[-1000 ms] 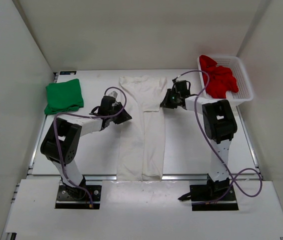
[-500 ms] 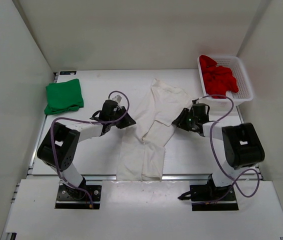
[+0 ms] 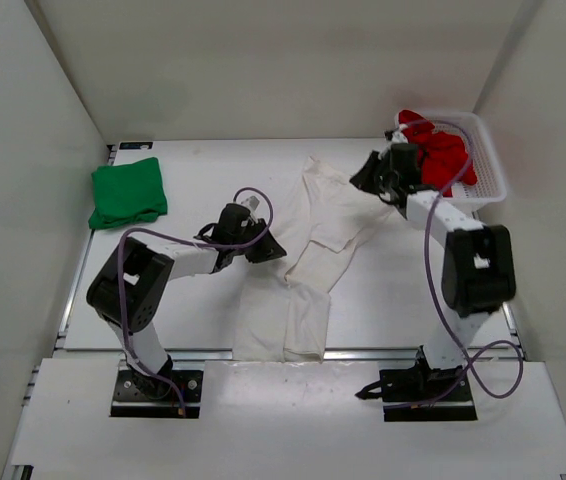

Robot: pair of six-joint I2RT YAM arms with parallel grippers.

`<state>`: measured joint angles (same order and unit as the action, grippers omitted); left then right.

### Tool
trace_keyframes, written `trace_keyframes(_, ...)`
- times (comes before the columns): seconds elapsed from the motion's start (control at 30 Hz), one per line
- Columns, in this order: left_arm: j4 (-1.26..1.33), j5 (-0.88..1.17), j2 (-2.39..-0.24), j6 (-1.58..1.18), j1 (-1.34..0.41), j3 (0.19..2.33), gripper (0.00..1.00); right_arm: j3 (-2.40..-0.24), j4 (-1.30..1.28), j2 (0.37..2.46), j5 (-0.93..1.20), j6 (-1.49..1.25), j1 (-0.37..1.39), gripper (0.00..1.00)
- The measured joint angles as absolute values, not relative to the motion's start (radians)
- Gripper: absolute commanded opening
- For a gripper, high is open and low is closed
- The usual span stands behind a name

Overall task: Fold and stack the t-shirts
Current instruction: Rotate the tshirt 90 degrees

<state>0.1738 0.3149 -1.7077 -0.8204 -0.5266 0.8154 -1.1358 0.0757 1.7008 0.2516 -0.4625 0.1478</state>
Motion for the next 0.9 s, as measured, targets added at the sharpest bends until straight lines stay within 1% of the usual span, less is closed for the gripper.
trace_keyframes(0.07,0.175,0.32,-1.76,-0.832,-0.525,0.879,0.29,-1.337,0.053,1.858,0.307,-0.439,0.143,0.05)
trace_keyframes(0.1,0.181,0.323,-1.792,-0.838,-0.525,0.915,0.28,-1.441,0.033,1.938,0.326,-0.422,0.143,0.08)
trace_keyframes(0.17,0.185,0.33,-1.858,-0.85,-0.52,0.994,0.28,-1.632,-0.029,2.087,0.36,-0.388,0.143,0.17)
trace_keyframes(0.2,0.185,0.338,-1.896,-0.856,-0.518,1.043,0.28,-1.732,-0.064,2.165,0.377,-0.369,0.144,0.19)
trace_keyframes(0.27,0.188,0.347,-1.963,-0.863,-0.514,1.126,0.28,-1.918,-0.142,2.31,0.406,-0.335,0.146,0.3)
trace_keyframes(0.37,0.184,0.353,-2.021,-0.866,-0.508,1.19,0.28,-2.106,-0.242,2.469,0.443,-0.302,0.153,0.41)
trace_keyframes(0.4,0.18,0.356,-2.035,-0.867,-0.506,1.204,0.28,-2.159,-0.273,2.512,0.457,-0.295,0.155,0.42)
trace_keyframes(0.57,0.158,0.374,-2.1,-0.873,-0.492,1.269,0.28,-2.379,-0.373,2.667,0.54,-0.289,0.157,0.46)
trace_keyframes(0.7,0.149,0.387,-2.148,-0.879,-0.477,1.303,0.28,-2.527,-0.384,2.742,0.627,-0.308,0.148,0.46)
trace_keyframes(0.83,0.131,0.389,-2.156,-0.881,-0.466,1.303,0.28,-2.549,-0.371,2.746,0.696,-0.334,0.136,0.45)
trace_keyframes(0.9,0.13,0.388,-2.156,-0.881,-0.46,1.305,0.28,-2.549,-0.358,2.748,0.725,-0.35,0.135,0.43)
